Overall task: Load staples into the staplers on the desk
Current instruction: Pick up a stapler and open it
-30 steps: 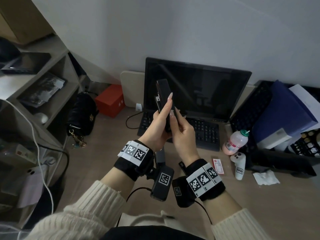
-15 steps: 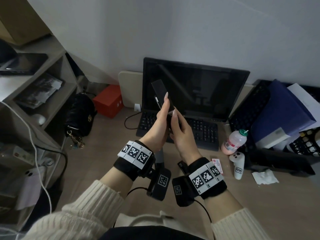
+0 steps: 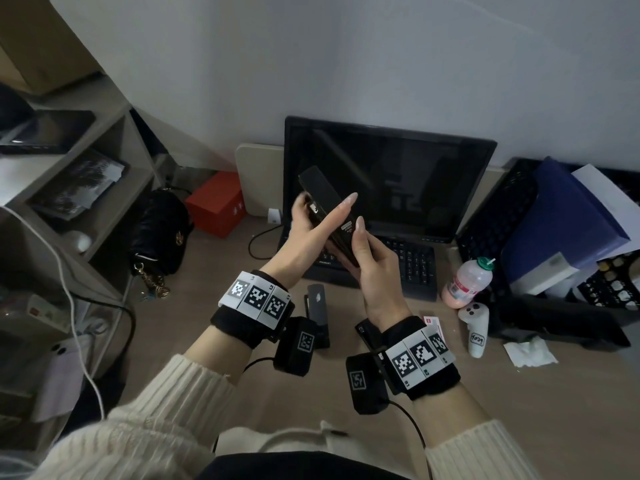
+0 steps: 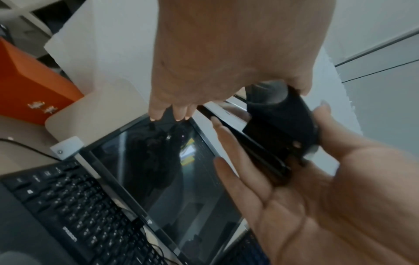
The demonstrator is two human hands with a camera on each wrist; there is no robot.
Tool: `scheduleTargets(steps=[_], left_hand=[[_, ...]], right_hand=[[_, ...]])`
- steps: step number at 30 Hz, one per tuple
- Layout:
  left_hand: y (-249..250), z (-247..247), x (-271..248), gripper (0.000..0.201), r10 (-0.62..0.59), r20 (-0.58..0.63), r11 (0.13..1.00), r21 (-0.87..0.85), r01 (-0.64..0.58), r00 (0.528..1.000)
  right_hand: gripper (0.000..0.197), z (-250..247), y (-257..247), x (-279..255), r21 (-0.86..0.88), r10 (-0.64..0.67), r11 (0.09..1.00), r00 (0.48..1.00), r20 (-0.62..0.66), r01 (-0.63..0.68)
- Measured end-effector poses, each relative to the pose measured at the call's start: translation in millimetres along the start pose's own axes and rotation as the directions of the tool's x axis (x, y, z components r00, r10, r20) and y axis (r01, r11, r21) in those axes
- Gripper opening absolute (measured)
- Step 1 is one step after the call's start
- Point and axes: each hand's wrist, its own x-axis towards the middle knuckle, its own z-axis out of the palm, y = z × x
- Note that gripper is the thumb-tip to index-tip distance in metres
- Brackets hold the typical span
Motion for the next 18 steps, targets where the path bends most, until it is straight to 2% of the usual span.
scheduleTargets(steps=[3, 5, 8, 11, 18], left_hand=[[0.1, -8.7, 5.6, 0.114, 0.037, -0.1, 0.996, -0.08, -0.045, 0.994], [4.4, -12.1, 5.5, 0.098, 0.044, -0.113, 0.996, -0.075, -0.052, 0.993], [6.7, -9.2, 1.1, 0.068, 0.028, -0.086, 0.998, -0.06, -0.033, 0.996], [1.7, -6.6, 0.9, 0.065, 0.047, -0.123, 0.997, -0.053, -0.054, 0.991], [2.5, -3.9, 0.3, 0.066, 0.068, -0.146, 0.996, -0.042, -0.075, 0.987]], right_hand=[[0.051, -1.4, -3.0, -1.8, 0.065, 0.036, 0.997, 0.999, 0.006, -0.036], [0.045, -1.7, -3.5, -3.1, 0.084, 0.053, 0.995, 0.998, 0.017, -0.054], [0.049, 0.1, -1.9, -4.2, 0.102, 0.067, 0.992, 0.997, 0.034, -0.07], [0.051, 1.1, -1.5, -4.2, 0.142, 0.082, 0.986, 0.996, 0.041, -0.087], [0.038, 1.7, -5.3, -5.1, 0.161, 0.102, 0.981, 0.994, 0.039, -0.107]])
